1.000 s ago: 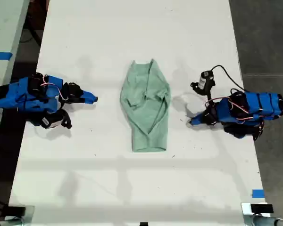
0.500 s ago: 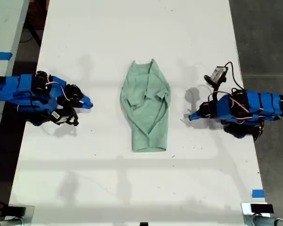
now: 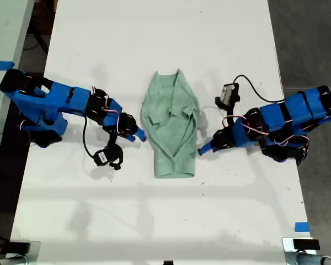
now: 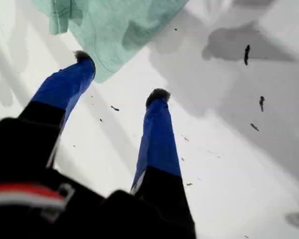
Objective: Fold t shirt
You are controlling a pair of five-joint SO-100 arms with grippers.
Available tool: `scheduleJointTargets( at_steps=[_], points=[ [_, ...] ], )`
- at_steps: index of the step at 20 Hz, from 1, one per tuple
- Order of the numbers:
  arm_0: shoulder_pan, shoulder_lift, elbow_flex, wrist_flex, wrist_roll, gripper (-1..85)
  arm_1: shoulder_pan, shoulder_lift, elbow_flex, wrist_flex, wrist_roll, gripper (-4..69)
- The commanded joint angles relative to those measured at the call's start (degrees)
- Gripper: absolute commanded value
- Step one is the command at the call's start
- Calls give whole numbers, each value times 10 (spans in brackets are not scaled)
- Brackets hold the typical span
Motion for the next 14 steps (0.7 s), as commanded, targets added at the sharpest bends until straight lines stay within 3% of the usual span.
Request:
scheduleJointTargets(
  at_steps=[1,6,14],
  points=[
    [9,-4,-71,-25,42,147,-18,-84,-100,-14,7,242],
    [18,-85,-104,-91,72,173,-40,-229,-222,15,10,230],
    [26,-381,-329,-94,89,167,-54,-270,-296,66,11,224]
  ],
)
